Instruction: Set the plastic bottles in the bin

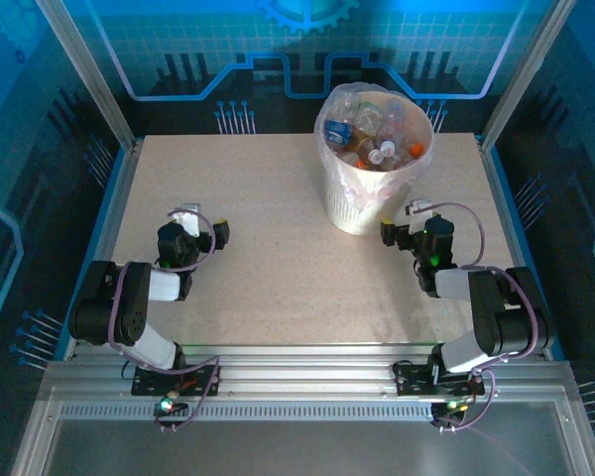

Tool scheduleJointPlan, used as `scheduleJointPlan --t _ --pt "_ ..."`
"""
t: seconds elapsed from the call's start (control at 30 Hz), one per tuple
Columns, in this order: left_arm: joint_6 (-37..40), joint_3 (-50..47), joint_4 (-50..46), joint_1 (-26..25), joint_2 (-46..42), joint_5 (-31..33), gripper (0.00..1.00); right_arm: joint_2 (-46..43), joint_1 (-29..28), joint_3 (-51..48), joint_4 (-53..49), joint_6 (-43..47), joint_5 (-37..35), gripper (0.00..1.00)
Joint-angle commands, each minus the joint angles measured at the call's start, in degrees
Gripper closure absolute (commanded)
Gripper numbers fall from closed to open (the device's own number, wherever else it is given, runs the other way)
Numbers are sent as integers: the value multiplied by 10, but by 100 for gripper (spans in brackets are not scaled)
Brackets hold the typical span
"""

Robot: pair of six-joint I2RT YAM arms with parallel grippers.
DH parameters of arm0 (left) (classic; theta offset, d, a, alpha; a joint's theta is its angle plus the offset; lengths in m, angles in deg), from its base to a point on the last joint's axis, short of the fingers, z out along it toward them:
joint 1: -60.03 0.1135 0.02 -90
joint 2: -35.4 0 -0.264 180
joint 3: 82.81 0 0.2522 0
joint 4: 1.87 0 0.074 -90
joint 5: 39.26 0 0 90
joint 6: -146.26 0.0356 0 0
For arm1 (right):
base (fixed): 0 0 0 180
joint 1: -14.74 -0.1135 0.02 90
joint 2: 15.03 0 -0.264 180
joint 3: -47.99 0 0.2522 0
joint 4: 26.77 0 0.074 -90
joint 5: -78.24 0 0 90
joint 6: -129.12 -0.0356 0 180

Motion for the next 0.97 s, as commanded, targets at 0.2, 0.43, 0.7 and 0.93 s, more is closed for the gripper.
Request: scheduleJointPlan --t 0.2,0.43,0.7,0.93 --pt "-8 4 -3 4 -7 -12 1 3 24 4 -7 9 62 0" --pt "-8 4 -4 4 -8 -13 1 4 15 8 -13 12 43 0" --pt "-7 2 0 4 -8 -13 1 4 15 7 -13 12 43 0" --pt "-16 -17 34 4 -9 12 1 4 15 8 -13 12 43 0"
